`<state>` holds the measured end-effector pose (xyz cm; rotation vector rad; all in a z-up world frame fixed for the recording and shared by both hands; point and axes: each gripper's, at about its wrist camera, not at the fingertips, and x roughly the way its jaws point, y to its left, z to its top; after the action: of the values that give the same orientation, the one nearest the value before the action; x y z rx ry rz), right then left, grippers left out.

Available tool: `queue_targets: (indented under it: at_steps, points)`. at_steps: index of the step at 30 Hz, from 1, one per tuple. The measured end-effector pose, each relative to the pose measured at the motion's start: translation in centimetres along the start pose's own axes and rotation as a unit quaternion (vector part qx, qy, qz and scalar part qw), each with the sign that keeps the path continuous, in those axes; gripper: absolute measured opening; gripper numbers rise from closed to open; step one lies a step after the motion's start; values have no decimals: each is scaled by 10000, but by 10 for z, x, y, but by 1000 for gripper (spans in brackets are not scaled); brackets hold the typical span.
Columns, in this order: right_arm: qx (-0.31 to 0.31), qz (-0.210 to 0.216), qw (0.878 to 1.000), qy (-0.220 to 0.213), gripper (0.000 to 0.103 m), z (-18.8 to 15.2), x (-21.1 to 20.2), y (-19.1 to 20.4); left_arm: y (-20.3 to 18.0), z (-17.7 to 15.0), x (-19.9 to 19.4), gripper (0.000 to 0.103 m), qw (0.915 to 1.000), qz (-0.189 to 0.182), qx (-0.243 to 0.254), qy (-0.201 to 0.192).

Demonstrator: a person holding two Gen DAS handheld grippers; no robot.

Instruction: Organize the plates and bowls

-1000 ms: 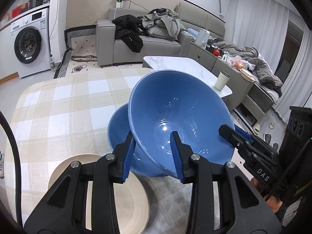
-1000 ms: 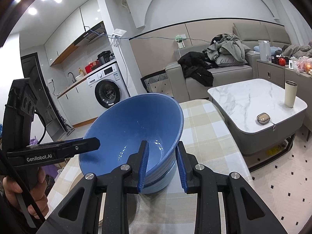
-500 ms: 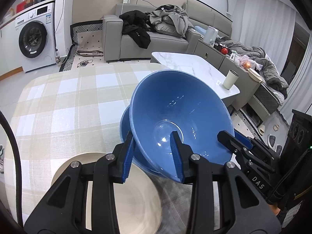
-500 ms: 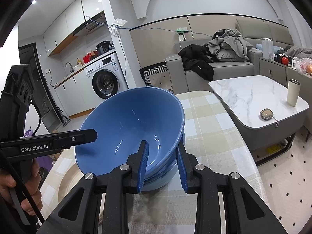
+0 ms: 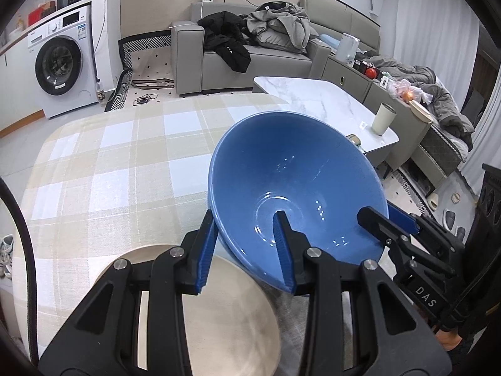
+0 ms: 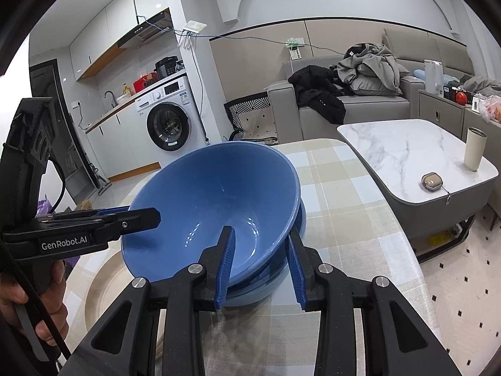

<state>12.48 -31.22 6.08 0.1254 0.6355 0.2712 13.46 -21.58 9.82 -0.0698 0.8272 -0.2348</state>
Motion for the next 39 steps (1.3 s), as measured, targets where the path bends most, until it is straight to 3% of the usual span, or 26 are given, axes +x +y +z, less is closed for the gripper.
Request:
queue_targets:
  at_steps: [22,25,26,29,30,31,35,38,39]
  points:
    - [-89,-138,9998,77,39,-5,6,-1,14,-2,20,33,9999,58,13,160]
    - [-73,-115,9999,19,47,-3,2,-4,19,-1,18,35,9998,12,-94,184]
    - [-67,-113,9999,13,49,-3,1,-6,22,-1,17,37,9997,6,-139,183]
    - [-30,-118,9999,48,56,-3,1,-9,30,-1,15,66,9996,69,-253,134]
    - [18,-83,9999,82,68,-3,1,-11,34,-1,14,75,9995,86,-291,84]
    - [79,-9,9999,98,79,-4,0,-14,37,-1,13,79,9995,88,-310,49]
    - [308,178,9993,133,89,-5,0,-22,48,-1,16,81,9991,186,-386,57]
    - [319,114,9993,155,97,-8,1,-25,57,-2,18,92,9987,207,-469,25]
    - [340,91,9993,146,98,-9,2,-26,60,-2,20,102,9986,193,-500,15]
